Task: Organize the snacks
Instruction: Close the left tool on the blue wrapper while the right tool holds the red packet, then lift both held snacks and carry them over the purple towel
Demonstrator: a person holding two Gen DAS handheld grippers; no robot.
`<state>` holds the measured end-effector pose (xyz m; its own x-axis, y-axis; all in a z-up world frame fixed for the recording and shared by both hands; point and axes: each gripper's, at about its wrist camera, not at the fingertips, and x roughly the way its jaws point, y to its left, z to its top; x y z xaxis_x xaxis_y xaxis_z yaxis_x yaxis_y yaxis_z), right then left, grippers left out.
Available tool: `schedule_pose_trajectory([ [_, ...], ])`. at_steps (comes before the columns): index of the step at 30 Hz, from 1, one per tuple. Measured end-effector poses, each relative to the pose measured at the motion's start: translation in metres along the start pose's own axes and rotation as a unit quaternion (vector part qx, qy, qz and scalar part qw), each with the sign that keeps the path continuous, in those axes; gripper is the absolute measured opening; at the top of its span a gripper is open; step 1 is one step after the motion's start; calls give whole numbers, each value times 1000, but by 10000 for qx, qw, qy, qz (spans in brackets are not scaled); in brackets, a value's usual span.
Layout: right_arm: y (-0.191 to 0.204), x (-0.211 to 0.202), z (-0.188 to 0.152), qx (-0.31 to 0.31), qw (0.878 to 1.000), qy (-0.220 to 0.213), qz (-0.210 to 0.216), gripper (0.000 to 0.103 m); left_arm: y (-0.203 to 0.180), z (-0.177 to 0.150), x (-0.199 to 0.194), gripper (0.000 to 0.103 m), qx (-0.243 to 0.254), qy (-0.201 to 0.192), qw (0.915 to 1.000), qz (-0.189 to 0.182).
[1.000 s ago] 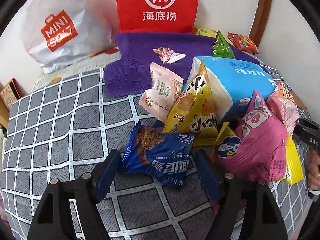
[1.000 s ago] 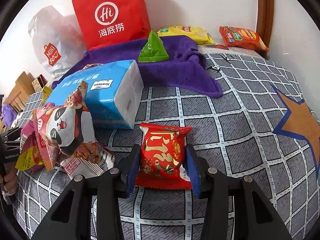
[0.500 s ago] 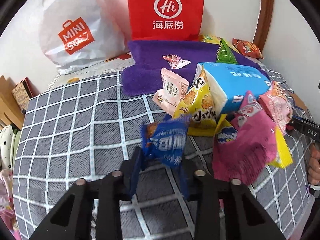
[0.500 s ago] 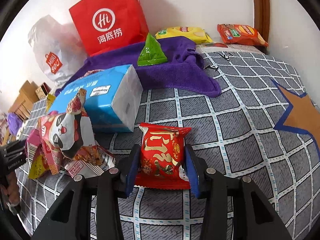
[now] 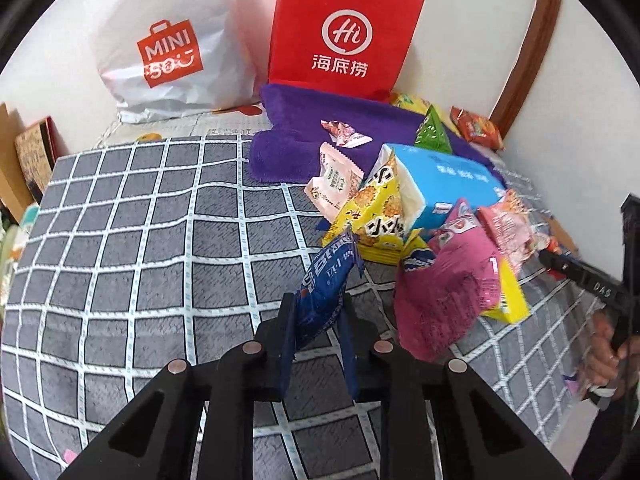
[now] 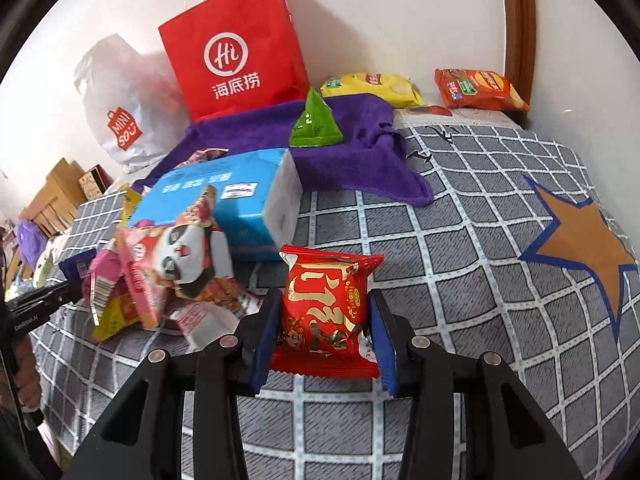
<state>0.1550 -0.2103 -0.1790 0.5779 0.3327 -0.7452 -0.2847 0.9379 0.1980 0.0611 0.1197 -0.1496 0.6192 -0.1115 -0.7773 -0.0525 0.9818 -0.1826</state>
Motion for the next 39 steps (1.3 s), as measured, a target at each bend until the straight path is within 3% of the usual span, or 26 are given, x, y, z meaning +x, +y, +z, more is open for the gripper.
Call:
schedule_pose_trajectory([
  [10,34,-16,2,-432,9990,-135,55,43,-16,5,-24,19,43,-190,9991,-377],
  [21,63,-38,25,-779,9962,-392,-45,43,-49,34,-30,19,127,-230,9979,-588],
  [30,67,-54,62,-715,9954,-638,-14,43,-77,69,-33,19,289,-294,9954,-864],
  [39,72,-56,120,-795,9926,-914,28,43,-96,116,-35,19,486,-439,9941,-866],
])
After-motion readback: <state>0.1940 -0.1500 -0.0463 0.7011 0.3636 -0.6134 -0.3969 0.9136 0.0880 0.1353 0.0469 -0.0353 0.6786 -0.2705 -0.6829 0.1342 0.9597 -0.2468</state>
